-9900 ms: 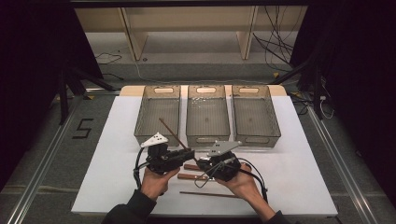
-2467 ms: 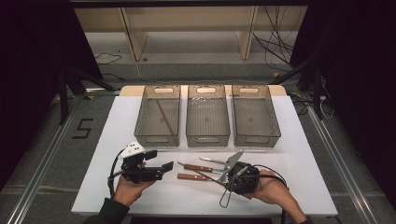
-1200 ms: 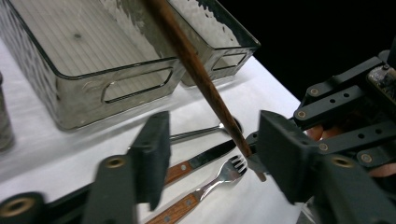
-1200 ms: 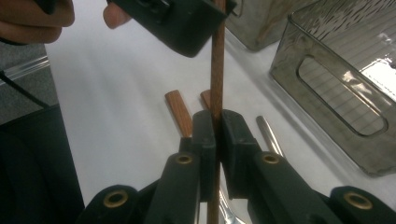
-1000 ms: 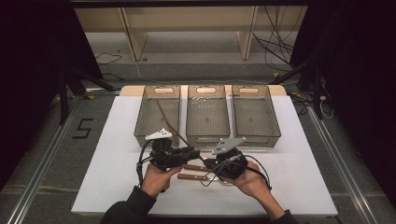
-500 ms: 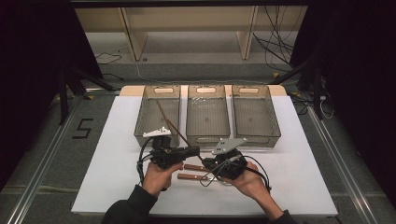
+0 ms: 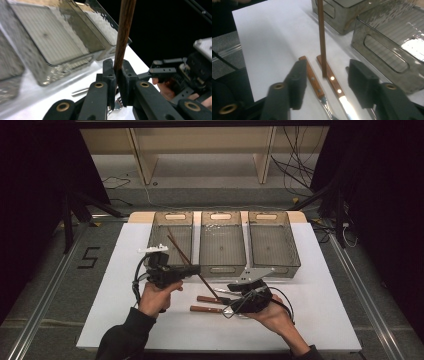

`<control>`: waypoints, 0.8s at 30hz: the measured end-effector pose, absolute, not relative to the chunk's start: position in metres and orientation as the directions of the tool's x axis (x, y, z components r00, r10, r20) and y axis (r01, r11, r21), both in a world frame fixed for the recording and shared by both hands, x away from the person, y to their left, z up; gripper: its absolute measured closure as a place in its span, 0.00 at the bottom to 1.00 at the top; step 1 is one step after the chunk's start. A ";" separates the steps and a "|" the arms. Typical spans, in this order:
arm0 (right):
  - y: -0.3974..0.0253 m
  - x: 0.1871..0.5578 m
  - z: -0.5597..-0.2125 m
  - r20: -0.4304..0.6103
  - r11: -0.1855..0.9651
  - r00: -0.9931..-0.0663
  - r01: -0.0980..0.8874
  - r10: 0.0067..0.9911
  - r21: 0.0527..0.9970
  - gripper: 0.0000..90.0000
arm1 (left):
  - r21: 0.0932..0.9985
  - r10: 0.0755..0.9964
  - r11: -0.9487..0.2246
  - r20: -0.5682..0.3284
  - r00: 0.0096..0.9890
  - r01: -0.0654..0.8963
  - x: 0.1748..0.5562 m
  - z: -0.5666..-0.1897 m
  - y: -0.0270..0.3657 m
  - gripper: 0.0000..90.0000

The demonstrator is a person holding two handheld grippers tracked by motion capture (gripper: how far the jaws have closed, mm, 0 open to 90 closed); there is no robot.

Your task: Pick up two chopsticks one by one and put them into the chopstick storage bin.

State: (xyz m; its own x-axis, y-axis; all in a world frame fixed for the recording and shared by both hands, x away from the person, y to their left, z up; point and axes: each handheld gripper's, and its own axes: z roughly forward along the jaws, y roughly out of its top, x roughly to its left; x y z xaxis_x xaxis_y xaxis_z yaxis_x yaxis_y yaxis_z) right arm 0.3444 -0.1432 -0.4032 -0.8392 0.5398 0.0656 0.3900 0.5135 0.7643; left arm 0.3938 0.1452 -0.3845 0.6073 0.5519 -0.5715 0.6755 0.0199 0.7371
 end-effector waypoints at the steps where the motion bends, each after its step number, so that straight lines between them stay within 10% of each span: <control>1: -0.145 0.344 -0.404 0.063 0.513 -0.839 0.388 0.541 0.766 0.49 | 0.736 0.558 0.023 -0.571 0.602 0.677 0.397 -0.382 0.149 0.93; 24: -0.175 0.337 -0.422 0.098 0.485 -0.800 0.450 0.592 0.750 0.31 | 0.722 0.663 0.113 -0.567 0.489 0.683 0.463 -0.350 0.207 0.93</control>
State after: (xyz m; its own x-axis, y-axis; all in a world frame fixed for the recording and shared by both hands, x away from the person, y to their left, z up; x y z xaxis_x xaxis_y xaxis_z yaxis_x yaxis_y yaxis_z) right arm 0.3369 -0.1753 -0.4219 -0.8002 0.5917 0.0978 0.4501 0.4848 0.7499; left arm 0.4629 0.2074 -0.3501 0.4892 0.6627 -0.5670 0.6829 0.1133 0.7216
